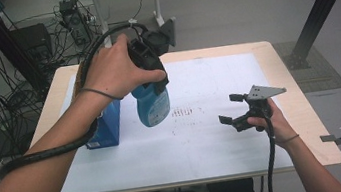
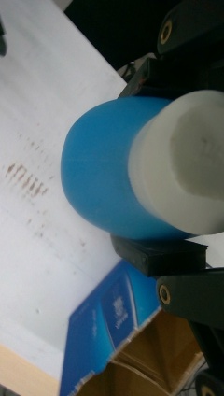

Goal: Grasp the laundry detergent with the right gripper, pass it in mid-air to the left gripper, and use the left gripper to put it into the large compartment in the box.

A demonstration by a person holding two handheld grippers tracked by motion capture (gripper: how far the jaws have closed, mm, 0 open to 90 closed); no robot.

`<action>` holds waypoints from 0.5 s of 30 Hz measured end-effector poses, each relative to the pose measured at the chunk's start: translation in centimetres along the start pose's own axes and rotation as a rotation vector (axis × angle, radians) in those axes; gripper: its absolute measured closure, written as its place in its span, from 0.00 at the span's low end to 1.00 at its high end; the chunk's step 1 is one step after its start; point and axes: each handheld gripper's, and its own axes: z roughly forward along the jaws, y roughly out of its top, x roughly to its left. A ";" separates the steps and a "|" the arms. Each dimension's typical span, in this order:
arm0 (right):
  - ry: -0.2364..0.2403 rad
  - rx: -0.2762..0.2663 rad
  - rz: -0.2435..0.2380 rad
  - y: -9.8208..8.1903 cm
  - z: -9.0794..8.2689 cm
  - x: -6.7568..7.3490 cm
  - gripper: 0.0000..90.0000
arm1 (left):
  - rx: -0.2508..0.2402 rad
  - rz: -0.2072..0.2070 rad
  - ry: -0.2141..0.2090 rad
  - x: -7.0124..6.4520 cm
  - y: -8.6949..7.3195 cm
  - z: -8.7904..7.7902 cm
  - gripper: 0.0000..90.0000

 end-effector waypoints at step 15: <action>-0.027 0.004 0.002 0.3 0.4 -0.3 0.02 | -0.035 -0.210 -0.015 5.3 -1.4 -4.3 0.42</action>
